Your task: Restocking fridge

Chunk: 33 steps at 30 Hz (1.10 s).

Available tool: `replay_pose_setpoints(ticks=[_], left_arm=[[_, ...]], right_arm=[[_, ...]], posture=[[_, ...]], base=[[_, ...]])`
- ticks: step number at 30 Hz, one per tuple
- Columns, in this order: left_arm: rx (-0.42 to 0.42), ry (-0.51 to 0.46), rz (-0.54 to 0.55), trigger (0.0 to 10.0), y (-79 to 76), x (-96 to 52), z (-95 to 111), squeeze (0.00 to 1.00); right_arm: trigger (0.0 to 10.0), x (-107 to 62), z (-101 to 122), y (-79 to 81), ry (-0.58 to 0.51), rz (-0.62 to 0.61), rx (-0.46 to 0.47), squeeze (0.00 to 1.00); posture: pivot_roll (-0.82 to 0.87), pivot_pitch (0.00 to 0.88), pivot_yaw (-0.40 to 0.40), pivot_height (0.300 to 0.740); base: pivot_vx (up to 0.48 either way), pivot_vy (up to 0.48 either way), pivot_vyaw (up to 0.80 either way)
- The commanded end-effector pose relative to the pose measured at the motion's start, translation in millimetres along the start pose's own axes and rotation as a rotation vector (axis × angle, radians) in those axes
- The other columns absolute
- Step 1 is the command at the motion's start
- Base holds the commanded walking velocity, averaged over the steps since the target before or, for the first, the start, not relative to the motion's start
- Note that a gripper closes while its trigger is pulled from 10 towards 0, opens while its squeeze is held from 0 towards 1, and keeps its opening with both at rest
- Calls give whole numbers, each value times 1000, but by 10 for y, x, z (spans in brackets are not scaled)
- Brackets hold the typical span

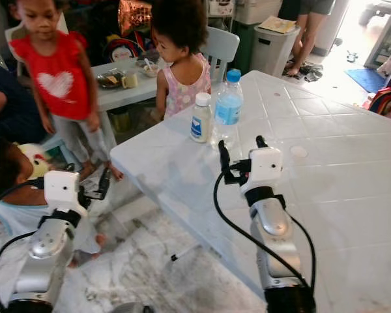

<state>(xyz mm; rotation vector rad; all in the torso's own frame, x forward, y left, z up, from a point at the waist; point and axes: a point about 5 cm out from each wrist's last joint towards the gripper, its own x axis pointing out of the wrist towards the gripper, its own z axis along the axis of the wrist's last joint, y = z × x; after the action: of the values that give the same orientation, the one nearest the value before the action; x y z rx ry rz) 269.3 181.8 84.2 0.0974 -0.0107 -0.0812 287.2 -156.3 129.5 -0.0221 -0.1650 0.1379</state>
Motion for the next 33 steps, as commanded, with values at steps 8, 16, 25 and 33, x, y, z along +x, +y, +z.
replay_pose_setpoints(ticks=[8,16,25,33], left_arm=[[5,-29,-13,10000,-8,55,69,0],[0,-33,-20,10000,-39,55,73,0],[-8,-33,-21,10000,-45,48,72,0],[-1,-29,-21,10000,-28,28,58,0]], right_arm=[[10000,-6,-32,-43,13,-27,10,0],[10000,-5,-37,-34,14,-21,11,0],[10000,-25,-54,-25,18,-18,7,0],[10000,-42,-76,-19,25,-14,2,0]], posture=[[-25,0,-5,740],[-24,0,-7,740],[-27,0,-6,740],[-25,0,-10,740]], base=[[91,0,-300],[274,0,-800],[287,112,-89],[0,0,0]])
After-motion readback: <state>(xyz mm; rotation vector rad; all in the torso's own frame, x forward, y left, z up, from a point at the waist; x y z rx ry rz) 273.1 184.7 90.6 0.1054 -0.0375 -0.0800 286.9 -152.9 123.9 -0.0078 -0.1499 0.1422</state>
